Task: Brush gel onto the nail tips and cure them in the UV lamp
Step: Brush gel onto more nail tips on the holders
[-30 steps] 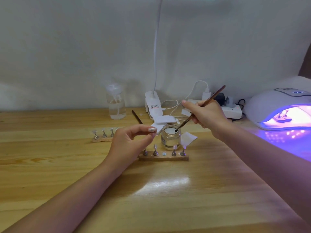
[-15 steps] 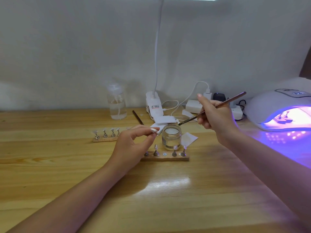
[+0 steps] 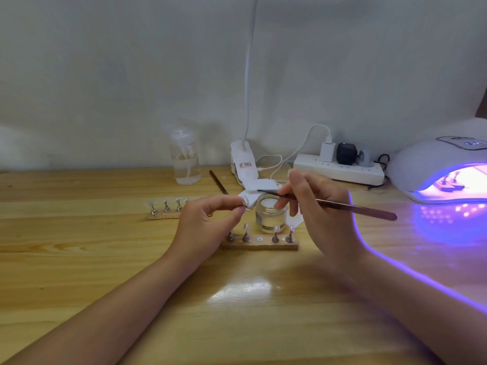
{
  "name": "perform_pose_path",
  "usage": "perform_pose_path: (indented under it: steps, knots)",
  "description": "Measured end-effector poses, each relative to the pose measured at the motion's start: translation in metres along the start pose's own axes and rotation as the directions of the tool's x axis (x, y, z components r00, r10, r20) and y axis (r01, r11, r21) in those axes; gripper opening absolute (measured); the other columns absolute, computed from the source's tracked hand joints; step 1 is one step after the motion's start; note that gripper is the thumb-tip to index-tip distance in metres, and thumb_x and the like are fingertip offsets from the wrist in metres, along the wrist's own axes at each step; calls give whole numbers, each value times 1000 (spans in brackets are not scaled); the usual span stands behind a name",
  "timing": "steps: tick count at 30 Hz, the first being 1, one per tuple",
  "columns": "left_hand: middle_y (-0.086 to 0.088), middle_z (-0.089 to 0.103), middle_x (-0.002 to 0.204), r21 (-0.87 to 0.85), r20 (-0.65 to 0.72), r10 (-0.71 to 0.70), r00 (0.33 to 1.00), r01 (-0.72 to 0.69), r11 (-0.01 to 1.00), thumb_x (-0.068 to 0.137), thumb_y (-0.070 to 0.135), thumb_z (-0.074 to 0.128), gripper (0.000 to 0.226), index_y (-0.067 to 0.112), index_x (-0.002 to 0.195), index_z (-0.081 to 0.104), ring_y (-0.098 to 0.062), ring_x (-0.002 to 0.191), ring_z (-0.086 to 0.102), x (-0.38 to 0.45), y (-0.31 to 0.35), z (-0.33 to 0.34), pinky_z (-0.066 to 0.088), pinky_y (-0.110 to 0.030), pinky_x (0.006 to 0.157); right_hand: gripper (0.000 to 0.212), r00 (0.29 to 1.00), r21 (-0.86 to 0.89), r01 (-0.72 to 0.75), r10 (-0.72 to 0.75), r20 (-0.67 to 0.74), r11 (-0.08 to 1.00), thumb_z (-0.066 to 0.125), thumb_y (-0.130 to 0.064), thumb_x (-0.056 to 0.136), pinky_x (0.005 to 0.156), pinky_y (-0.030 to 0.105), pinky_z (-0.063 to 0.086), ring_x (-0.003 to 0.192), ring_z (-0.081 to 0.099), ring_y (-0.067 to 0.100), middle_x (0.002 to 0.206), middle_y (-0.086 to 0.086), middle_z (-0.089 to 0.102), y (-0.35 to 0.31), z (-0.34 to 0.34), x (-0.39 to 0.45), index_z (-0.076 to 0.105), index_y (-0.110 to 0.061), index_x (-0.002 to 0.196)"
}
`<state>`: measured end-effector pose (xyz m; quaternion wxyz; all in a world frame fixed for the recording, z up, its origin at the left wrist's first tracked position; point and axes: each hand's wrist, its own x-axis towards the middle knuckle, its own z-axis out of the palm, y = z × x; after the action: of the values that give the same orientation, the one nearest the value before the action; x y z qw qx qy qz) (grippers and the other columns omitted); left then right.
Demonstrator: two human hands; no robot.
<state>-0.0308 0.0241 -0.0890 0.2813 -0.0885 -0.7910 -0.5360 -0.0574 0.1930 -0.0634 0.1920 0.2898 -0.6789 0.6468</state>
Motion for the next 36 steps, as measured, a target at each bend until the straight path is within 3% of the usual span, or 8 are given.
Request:
perform_pose_path:
  steps: [4, 11, 21, 26, 33, 36]
  knots:
    - [27, 67, 73, 8, 3, 0, 1000, 0, 1000, 77, 3, 68, 28, 31, 78, 68, 9, 76, 61, -1, 2, 0, 41, -3, 69, 27, 996, -58, 78, -76, 38, 995, 50, -32, 90, 49, 17, 42, 48, 52, 1, 58, -8, 64, 0, 3, -5, 60, -25, 66]
    - [9, 69, 83, 46, 30, 35, 999, -36, 998, 78, 2, 66, 18, 18, 86, 71, 4, 80, 62, -2, 5, 1, 41, -4, 72, 29, 992, -150, 107, -95, 82, 983, 42, -24, 92, 56, 14, 43, 57, 56, 2, 63, -8, 63, 2, 9, -7, 61, -22, 69]
    - [15, 68, 78, 26, 15, 43, 999, -44, 999, 76, 0, 68, 32, 32, 77, 66, 7, 76, 62, -3, 6, 2, 42, -4, 71, 39, 991, -114, 88, -76, 107, 990, 45, -33, 88, 42, 11, 41, 50, 55, 13, 65, 4, 64, 1, 9, -9, 65, -4, 72]
    - [14, 68, 80, 24, 11, 22, 1000, -22, 999, 77, 2, 68, 29, 31, 79, 67, 4, 79, 63, -3, 7, 1, 44, -7, 74, 30, 990, -148, 105, -89, 110, 983, 46, -26, 91, 47, 11, 43, 53, 57, 4, 64, -4, 64, 4, 7, -9, 64, -12, 71]
    - [17, 68, 79, 31, 11, 27, 1000, -27, 999, 76, 2, 68, 30, 32, 78, 67, 6, 78, 62, -3, 7, 0, 43, -6, 75, 33, 997, 6, 76, -77, 9, 997, 49, -22, 90, 50, 9, 37, 44, 50, 0, 51, -1, 59, 5, 7, -10, 63, -11, 61]
    - [15, 68, 77, 20, 7, 34, 999, -34, 999, 76, 1, 69, 30, 31, 78, 68, 5, 77, 63, -3, 7, 1, 44, -6, 74, 30, 994, -98, 106, -102, 51, 989, 49, -24, 92, 50, 7, 36, 46, 51, -1, 58, -5, 62, 4, 8, -9, 61, -19, 65]
